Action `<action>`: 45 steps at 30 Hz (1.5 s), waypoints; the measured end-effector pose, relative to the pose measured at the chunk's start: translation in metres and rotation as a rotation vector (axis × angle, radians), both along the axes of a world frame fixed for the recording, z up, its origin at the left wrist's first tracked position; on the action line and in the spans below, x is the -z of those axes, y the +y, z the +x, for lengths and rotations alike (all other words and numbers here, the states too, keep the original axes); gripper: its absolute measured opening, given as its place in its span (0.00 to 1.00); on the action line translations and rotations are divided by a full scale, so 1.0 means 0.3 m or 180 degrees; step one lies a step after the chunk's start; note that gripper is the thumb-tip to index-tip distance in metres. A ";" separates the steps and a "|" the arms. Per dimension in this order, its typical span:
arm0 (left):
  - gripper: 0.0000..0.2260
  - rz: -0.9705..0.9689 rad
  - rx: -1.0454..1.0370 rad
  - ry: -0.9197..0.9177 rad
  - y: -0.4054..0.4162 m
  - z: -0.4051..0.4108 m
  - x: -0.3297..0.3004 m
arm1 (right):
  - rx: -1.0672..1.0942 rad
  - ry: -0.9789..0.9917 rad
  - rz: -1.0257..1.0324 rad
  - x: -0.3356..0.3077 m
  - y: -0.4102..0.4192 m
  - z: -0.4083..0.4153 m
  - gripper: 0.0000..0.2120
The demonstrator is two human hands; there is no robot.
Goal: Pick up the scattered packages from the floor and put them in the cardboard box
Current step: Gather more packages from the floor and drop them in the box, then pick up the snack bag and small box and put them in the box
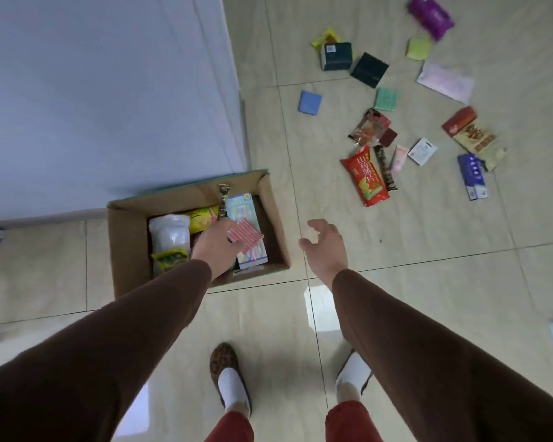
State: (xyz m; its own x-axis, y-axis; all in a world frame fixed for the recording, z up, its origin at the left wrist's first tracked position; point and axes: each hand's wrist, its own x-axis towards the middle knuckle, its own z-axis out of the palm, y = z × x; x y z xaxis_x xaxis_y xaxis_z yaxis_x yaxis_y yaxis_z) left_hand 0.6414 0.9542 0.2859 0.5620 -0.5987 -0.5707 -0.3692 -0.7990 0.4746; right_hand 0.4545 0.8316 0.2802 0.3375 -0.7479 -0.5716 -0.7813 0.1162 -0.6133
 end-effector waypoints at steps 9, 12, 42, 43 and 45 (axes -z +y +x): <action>0.19 -0.0011 0.0759 -0.0150 -0.541 -0.573 -0.077 | -0.0309 0.0257 -0.0468 -0.097 -0.503 -0.575 0.20; 0.19 -0.0131 0.0917 -0.0235 -0.727 -0.737 -0.089 | -0.0367 0.0325 -0.0554 -0.107 -0.672 -0.721 0.21; 0.21 0.0046 0.0929 -0.0264 -2.345 -1.432 0.093 | -0.0545 0.0488 -0.0566 0.062 -2.294 -1.385 0.23; 0.21 0.0068 0.0844 -0.0244 -2.366 -1.442 0.113 | -0.0602 0.0505 -0.0557 0.082 -2.333 -1.384 0.23; 0.21 0.0149 0.0700 -0.0213 -2.401 -1.454 0.153 | -0.0700 0.0541 -0.0523 0.129 -2.398 -1.369 0.22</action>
State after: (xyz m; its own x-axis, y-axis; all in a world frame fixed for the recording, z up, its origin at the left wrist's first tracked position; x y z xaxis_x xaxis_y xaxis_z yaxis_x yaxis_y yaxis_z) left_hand 0.2053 0.2338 0.2399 0.4586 -0.6848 -0.5664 -0.5663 -0.7164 0.4076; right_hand 0.0438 0.1123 0.2415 0.4113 -0.7547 -0.5112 -0.8695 -0.1566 -0.4684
